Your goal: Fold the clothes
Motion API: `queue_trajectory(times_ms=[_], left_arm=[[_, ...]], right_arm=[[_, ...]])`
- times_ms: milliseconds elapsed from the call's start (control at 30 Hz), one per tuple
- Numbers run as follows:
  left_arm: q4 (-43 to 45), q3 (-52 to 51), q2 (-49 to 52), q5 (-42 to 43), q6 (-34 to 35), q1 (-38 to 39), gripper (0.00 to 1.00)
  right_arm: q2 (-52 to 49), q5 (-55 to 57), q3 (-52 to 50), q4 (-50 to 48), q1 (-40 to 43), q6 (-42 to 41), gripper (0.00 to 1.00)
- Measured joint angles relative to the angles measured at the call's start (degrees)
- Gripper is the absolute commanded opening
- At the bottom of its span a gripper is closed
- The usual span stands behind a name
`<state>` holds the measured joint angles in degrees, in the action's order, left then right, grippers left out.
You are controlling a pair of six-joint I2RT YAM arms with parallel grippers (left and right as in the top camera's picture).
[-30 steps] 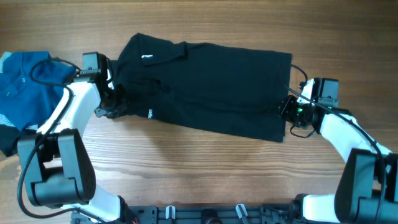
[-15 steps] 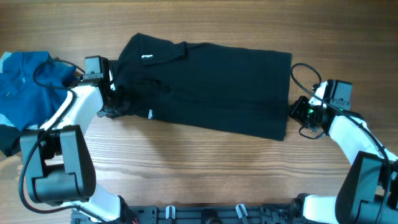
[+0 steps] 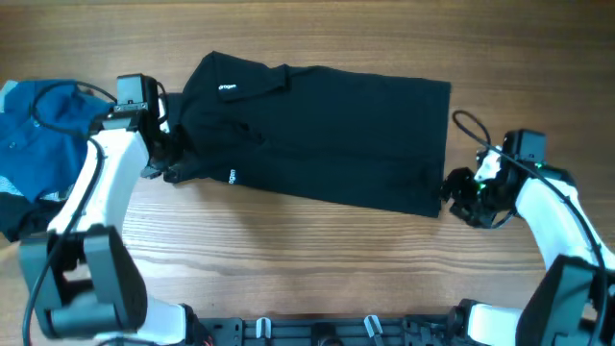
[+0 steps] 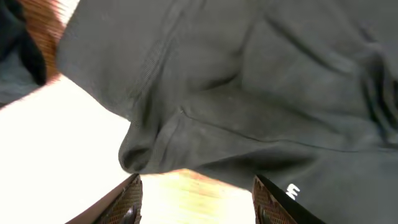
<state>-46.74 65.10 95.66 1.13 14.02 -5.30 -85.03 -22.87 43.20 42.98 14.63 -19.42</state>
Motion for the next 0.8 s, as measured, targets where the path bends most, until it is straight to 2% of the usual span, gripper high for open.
queue_trajectory(times_ms=[67, 200, 267, 300, 400, 500, 533, 700, 800], left_arm=[[0.87, -0.07, 3.56, -0.31, 0.00, -0.13, 0.54], [2.21, -0.26, 4.44, -0.48, 0.00, -0.35, 0.53], [2.23, -0.26, 4.44, -0.48, 0.00, -0.35, 0.53], [2.25, -0.26, 4.44, -0.48, 0.00, -0.35, 0.53], [2.58, -0.26, 4.44, -0.48, 0.00, -0.35, 0.55], [2.67, -0.28, 4.44, -0.48, 0.00, -0.35, 0.59], [2.86, -0.28, 4.44, -0.46, 0.00, -0.35, 0.59], [4.79, -0.28, 4.48, 1.05, -0.76, -0.35, 0.56], [5.90, -0.28, 5.31, 8.00, -5.31, -0.15, 0.50]], right_arm=[[-1.86, -1.53, -2.99, -4.28, -0.02, 0.07, 0.45], [-2.27, -2.62, -5.66, -9.31, -0.13, 0.52, 0.34], [-2.03, -4.28, -7.32, -13.29, -0.35, 0.63, 0.09], [-2.05, -4.63, -8.07, -15.30, -0.50, 0.81, 0.04], [-2.12, -3.41, -8.07, -14.25, -0.50, 0.85, 0.04], [-2.16, 5.62, -2.47, 0.92, 1.60, -0.09, 0.04], [-2.12, 7.91, -0.83, 2.97, 2.16, -0.83, 0.04], [-2.12, 11.58, 1.05, 4.61, 2.45, -2.16, 0.04], [-2.12, 12.07, 1.05, 4.57, 2.45, -2.21, 0.04]])
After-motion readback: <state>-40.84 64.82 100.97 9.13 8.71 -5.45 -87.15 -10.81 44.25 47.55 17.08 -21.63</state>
